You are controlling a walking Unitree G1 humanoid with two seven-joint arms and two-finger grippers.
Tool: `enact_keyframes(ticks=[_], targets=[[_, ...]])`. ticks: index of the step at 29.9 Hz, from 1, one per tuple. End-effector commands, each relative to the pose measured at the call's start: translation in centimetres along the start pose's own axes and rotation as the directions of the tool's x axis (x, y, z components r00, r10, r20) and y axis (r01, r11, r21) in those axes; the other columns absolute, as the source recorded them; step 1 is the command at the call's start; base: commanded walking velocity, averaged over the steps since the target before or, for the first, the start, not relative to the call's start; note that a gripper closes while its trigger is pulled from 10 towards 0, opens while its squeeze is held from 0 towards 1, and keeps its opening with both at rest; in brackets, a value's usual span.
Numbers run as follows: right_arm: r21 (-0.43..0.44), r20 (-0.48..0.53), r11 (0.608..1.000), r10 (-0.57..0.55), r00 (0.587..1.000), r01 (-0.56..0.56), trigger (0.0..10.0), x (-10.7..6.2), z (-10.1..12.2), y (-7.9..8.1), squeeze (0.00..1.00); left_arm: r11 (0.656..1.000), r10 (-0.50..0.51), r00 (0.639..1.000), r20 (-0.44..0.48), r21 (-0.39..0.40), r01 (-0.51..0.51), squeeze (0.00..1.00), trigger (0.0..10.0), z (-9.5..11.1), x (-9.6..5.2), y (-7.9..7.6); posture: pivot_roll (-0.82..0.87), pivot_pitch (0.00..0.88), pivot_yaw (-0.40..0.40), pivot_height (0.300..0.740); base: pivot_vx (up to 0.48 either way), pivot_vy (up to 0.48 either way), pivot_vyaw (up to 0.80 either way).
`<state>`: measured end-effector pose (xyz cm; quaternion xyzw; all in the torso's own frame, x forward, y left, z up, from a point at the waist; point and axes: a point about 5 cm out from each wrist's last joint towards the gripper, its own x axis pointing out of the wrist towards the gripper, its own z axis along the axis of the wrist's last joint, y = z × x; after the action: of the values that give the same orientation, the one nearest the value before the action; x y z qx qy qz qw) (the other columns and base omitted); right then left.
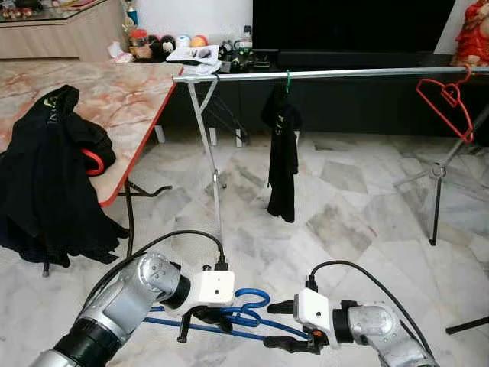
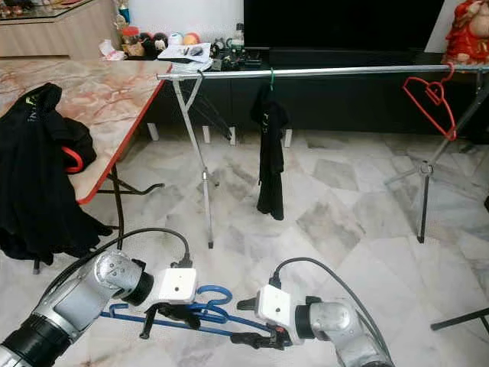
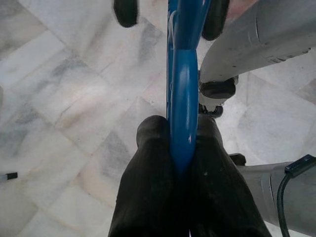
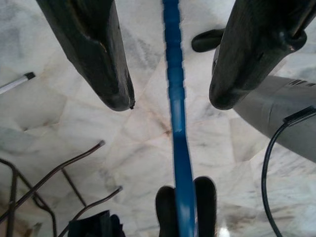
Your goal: Hang hanger
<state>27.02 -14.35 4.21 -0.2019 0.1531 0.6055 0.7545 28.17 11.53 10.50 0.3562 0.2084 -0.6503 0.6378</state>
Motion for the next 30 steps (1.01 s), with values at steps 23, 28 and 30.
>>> enact_keyframes(ticks=[23,28,30], targets=[[0.025,0.064,1.000,0.013,0.998,-0.015,10.0,1.1,0.6,-0.6,0.00,0.999,-0.042,0.999,0.017,0.030,0.042,0.00,10.0,1.3,0.5,-0.4,-0.04,0.047,0.017,0.740,0.000,0.000,0.00],[0.046,0.080,0.999,-0.013,0.997,0.009,10.0,1.6,0.7,-0.8,0.00,0.998,-0.050,0.998,0.029,0.040,0.049,0.00,10.0,1.8,0.6,-0.4,-0.03,0.053,0.014,0.740,0.000,0.000,0.00],[0.053,0.080,0.999,0.006,0.997,-0.010,10.0,1.7,0.6,-0.6,0.00,0.998,-0.051,0.998,0.032,0.042,0.050,0.00,10.0,2.0,0.6,-0.3,-0.03,0.054,0.014,0.740,0.000,0.000,0.00]])
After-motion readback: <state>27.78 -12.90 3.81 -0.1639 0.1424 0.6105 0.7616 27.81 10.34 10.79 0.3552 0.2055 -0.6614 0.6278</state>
